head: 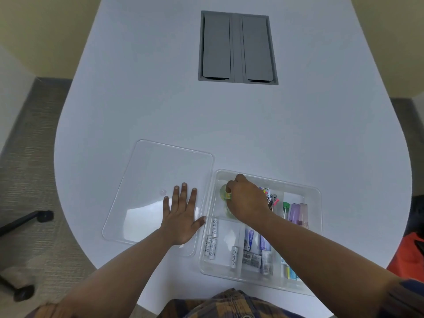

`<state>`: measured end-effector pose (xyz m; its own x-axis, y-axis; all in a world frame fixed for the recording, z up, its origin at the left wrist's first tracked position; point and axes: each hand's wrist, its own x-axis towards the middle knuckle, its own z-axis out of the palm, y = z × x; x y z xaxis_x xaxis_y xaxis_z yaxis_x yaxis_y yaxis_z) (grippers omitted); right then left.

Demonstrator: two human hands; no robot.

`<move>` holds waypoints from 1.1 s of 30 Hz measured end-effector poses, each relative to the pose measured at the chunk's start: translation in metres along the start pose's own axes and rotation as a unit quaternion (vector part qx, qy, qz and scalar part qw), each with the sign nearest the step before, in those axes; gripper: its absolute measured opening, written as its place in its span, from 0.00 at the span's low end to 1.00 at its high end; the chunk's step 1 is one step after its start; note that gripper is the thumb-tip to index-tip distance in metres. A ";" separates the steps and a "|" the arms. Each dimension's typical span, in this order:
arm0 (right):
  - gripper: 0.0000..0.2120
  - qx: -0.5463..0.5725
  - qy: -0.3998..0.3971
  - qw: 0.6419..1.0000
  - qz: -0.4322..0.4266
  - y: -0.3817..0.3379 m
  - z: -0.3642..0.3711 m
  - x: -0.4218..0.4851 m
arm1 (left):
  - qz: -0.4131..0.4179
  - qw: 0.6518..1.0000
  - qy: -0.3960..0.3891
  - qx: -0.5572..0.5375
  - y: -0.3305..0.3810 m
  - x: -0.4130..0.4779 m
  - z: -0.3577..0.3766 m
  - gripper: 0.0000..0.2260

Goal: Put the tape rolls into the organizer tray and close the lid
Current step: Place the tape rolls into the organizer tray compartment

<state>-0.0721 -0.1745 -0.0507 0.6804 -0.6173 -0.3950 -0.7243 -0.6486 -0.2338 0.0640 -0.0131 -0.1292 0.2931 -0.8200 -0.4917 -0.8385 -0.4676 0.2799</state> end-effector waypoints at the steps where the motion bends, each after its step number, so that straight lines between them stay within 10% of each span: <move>1: 0.10 -0.001 0.001 1.000 0.005 0.000 0.001 0.000 | 0.000 1.000 -0.004 0.003 0.000 0.000 -0.001 0.37; 33: 0.07 -0.100 0.007 0.995 0.016 0.004 0.007 -0.003 | -0.006 1.000 -0.021 -0.005 0.001 -0.001 -0.002 0.38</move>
<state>-0.0773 -0.1723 -0.0564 0.6605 -0.6436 -0.3868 -0.7093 -0.7038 -0.0403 0.0638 -0.0136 -0.1270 0.2828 -0.7999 -0.5293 -0.8306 -0.4802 0.2819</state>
